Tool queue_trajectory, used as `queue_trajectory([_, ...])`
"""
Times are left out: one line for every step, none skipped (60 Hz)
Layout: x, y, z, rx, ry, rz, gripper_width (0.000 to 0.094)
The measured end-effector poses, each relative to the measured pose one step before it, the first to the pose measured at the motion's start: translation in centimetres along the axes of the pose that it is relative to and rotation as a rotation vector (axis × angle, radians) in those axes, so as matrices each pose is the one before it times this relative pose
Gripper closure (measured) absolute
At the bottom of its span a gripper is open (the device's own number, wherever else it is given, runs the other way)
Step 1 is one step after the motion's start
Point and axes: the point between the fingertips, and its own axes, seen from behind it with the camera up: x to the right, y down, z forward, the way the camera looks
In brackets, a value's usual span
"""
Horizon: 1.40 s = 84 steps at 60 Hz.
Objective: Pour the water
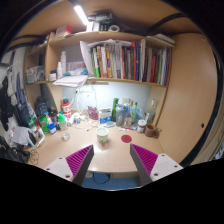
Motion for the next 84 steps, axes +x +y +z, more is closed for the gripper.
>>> queue_trajectory([-0.308, -0.170, -0.211, 0.00386, 0.00449, 0.0011, 0.0102])
queue_trajectory([-0.269, -0.133, -0.181, 0.00319, 0.00452, 0.0011, 0.0102])
queue_trajectory([-0.232, -0.094, -0.157, 0.00148, 0.00485, 0.0011, 0.0104])
queue_trajectory([-0.220, -0.079, -0.129, 0.00088, 0.00470, 0.0014, 0.0104])
queue_trajectory([-0.211, -0.071, -0.105, 0.00132, 0.00407, 0.0012, 0.0105])
queue_trajectory([-0.213, -0.102, -0.080, 0.00192, 0.00293, 0.0005, 0.0103])
queue_trajectory([-0.241, -0.052, -0.070, 0.00185, 0.00259, 0.0001, 0.0103])
queue_trajectory([-0.189, -0.047, -0.054, 0.00128, 0.00293, -0.0001, 0.0103])
queue_trajectory([-0.158, -0.014, -0.004, 0.00073, 0.00334, 0.0000, 0.0103])
queue_trajectory([-0.145, -0.010, 0.008, 0.00031, 0.00336, -0.0001, 0.0104])
queue_trajectory([-0.162, 0.012, 0.053, 0.00067, 0.00212, -0.0010, 0.0104])
queue_trajectory([-0.211, 0.024, 0.054, 0.00110, 0.00092, -0.0009, 0.0104])
queue_trajectory([-0.226, -0.010, 0.106, 0.00210, -0.00013, -0.0004, 0.0106])
queue_trajectory([-0.222, -0.006, 0.122, 0.00265, -0.00056, -0.0005, 0.0106])
queue_trajectory([-0.249, 0.050, 0.162, 0.00226, -0.00206, -0.0006, 0.0103])
queue_trajectory([-0.309, 0.065, 0.156, 0.00183, -0.00419, -0.0014, 0.0103])
queue_trajectory([-0.371, 0.038, 0.177, 0.00375, -0.00762, -0.0023, 0.0102])
queue_trajectory([-0.482, 0.049, 0.250, 0.00710, -0.01015, -0.0024, 0.0102])
queue_trajectory([-0.521, -0.020, 0.274, 0.01041, -0.01192, -0.0018, 0.0103])
queue_trajectory([-0.488, 0.029, 0.317, 0.01088, -0.01195, -0.0012, 0.0103])
queue_trajectory([-0.476, 0.096, 0.379, 0.00817, -0.01028, -0.0014, 0.0105])
queue_trajectory([-0.434, 0.212, 0.423, 0.00474, -0.00771, -0.0018, 0.0104])
queue_trajectory([-0.397, 0.316, 0.444, 0.00180, -0.00584, -0.0022, 0.0106])
queue_trajectory([-0.409, 0.355, 0.489, 0.00064, -0.00615, -0.0034, 0.0105])
queue_trajectory([-0.444, 0.366, 0.520, 0.00053, -0.00708, -0.0046, 0.0104])
queue_trajectory([-0.491, 0.410, 0.584, 0.00008, -0.00794, -0.0048, 0.0105])
queue_trajectory([-0.480, 0.444, 0.629, -0.00104, -0.00851, -0.0044, 0.0104])
queue_trajectory([-0.531, 0.459, 0.677, -0.00186, -0.00873, -0.0038, 0.0104])
queue_trajectory([-0.571, 0.491, 0.751, -0.00195, -0.00947, -0.0029, 0.0105])
queue_trajectory([-0.420, 0.447, 0.879, -0.00100, -0.01252, -0.0034, 0.0103])
queue_trajectory([-0.804, 0.389, 0.782, 0.00217, -0.01001, -0.0029, 0.0104])
queue_trajectory([-0.652, 0.331, 0.871, 0.00457, -0.01348, -0.0043, 0.0103])
queue_trajectory([-0.529, 0.281, 1.009, 0.00655, -0.01631, -0.0055, 0.0102])
queue_trajectory([-0.712, 0.310, 0.997, 0.00634, -0.01440, -0.0052, 0.0101])
queue_trajectory([-0.891, 0.324, 0.974, 0.00555, -0.01204, -0.0053, 0.0100])
queue_trajectory([-0.701, 0.320, 1.078, 0.00584, -0.01468, -0.0067, 0.0102])
queue_trajectory([-0.562, 0.270, 1.160, 0.00807, -0.01691, -0.0074, 0.0100])
queue_trajectory([-0.760, 0.198, 1.145, 0.01091, -0.01496, -0.0056, 0.0101])
queue_trajectory([-0.758, 0.160, 1.212, 0.01182, -0.01562, -0.0050, 0.0099])
queue_trajectory([-0.749, 0.142, 1.273, 0.01266, -0.01609, -0.0035, 0.0099])
queue_trajectory([-0.758, 0.206, 1.271, 0.01097, -0.01696, -0.0021, 0.0099])
queue_trajectory([-0.811, 0.264, 1.337, 0.00857, -0.01834, -0.0008, 0.0099])
queue_trajectory([-0.813, 0.315, 1.386, 0.00578, -0.01878, 0.0010, 0.0101])
queue_trajectory([-0.824, 0.293, 1.419, 0.00507, -0.01844, 0.0027, 0.0102])
queue_trajectory([-0.736, 0.268, 1.387, 0.00515, -0.01830, 0.0043, 0.0100])
queue_trajectory([-0.731, 0.280, 1.433, 0.00418, -0.01692, 0.0052, 0.0100])
queue_trajectory([-0.572, 0.184, 1.343, 0.00275, -0.01677, 0.0058, 0.0099])
queue_trajectory([-0.596, 0.221, 1.419, 0.00433, -0.01368, 0.0055, 0.0099])
queue_trajectory([-0.554, 0.186, 1.399, 0.00532, -0.01272, 0.0044, 0.0098])
queue_trajectory([-0.496, 0.164, 1.395, 0.00550, -0.01155, 0.0035, 0.0099])
queue_trajectory([-0.430, 0.179, 1.357, 0.00432, -0.00912, 0.0017, 0.0101])
queue_trajectory([-0.321, 0.180, 1.319, 0.00319, -0.00546, 0.0003, 0.0102])
queue_trajectory([-0.206, 0.173, 1.298, 0.00243, -0.00154, -0.0002, 0.0102])
queue_trajectory([-0.180, 0.256, 1.065, 0.00304, 0.00310, 0.0001, 0.0102])
queue_trajectory([-0.069, 0.134, 1.428, 0.00051, 0.00082, 0.0013, 0.0103])
queue_trajectory([-0.082, 0.173, 1.256, 0.00100, 0.00197, 0.0016, 0.0103])
queue_trajectory([-0.097, 0.113, 1.165, 0.00306, 0.00078, 0.0026, 0.0105])
queue_trajectory([-0.069, 0.103, 1.153, 0.00506, 0.00086, 0.0028, 0.0103])
queue_trajectory([-0.021, 0.111, 1.097, 0.00469, 0.00230, 0.0032, 0.0102])
queue_trajectory([0.002, 0.126, 1.017, 0.00433, 0.00256, 0.0032, 0.0104])
queue_trajectory([-0.027, 0.099, 0.956, 0.00490, 0.00163, 0.0038, 0.0103])
queue_trajectory([-0.092, 0.104, 0.716, 0.00520, -0.00031, 0.0039, 0.0102])
queue_trajectory([-0.031, 0.121, 0.880, 0.00343, -0.00136, 0.0043, 0.0103])
queue_trajectory([-0.113, 0.193, 0.822, 0.00045, 0.00058, 0.0046, 0.0103])
queue_trajectory([0.014, 0.216, 0.796, -0.00400, -0.00225, 0.0032, 0.0102])
queue_trajectory([-0.092, 0.225, 0.761, -0.00455, -0.00345, 0.0029, 0.0104])
queue_trajectory([-0.113, 0.116, 0.708, -0.00255, -0.00394, 0.0032, 0.0103])
queue_trajectory([-0.050, 0.006, 0.641, 0.00077, -0.00202, 0.0039, 0.0105])
queue_trajectory([-0.019, -0.094, 0.598, 0.00411, -0.00092, 0.0031, 0.0105])
queue_trajectory([-0.024, -0.119, 0.548, 0.00592, -0.00020, 0.0021, 0.0103])
queue_trajectory([-0.002, -0.156, 0.512, 0.00706, -0.00037, 0.0016, 0.0104])
queue_trajectory([-0.024, -0.177, 0.479, 0.00783, -0.00162, 0.0008, 0.0106])
queue_trajectory([-0.183, -0.122, 0.429, 0.00811, -0.00243, 0.0017, 0.0101])
queue_trajectory([-0.089, -0.185, 0.389, 0.00705, -0.00493, -0.0004, 0.0100])
queue_trajectory([-0.103, -0.217, 0.382, 0.00841, -0.00481, -0.0016, 0.0102])
queue_trajectory([-0.045, -0.157, 0.388, 0.00704, -0.00425, -0.0026, 0.0109])
queue_trajectory([-0.071, -0.115, 0.344, 0.00538, -0.00319, -0.0037, 0.0116])
queue_trajectory([-0.185, 0.008, 0.328, 0.00061, -0.00679, -0.0044, 0.0133])
queue_trajectory([-0.135, 0.155, 0.302, -0.00519, -0.00484, -0.0057, 0.0228])
queue_trajectory([-0.086, 0.296, 0.294, -0.01110, -0.00296, -0.0078, 0.0324])
queue_trajectory([-0.268, 0.122, 0.273, -0.00544, -0.01188, -0.0035, 0.0420])
queue_trajectory([0.221, 0.331, 0.150, -0.01393, 0.00792, -0.0052, 0.0447])
queue_trajectory([0.183, -0.173, 0.066, 0.00444, 0.00862, -0.0026, 0.0447])
queue_trajectory([-0.046, -0.064, 0.105, 0.00501, 0.00341, -0.0015, 0.0448])
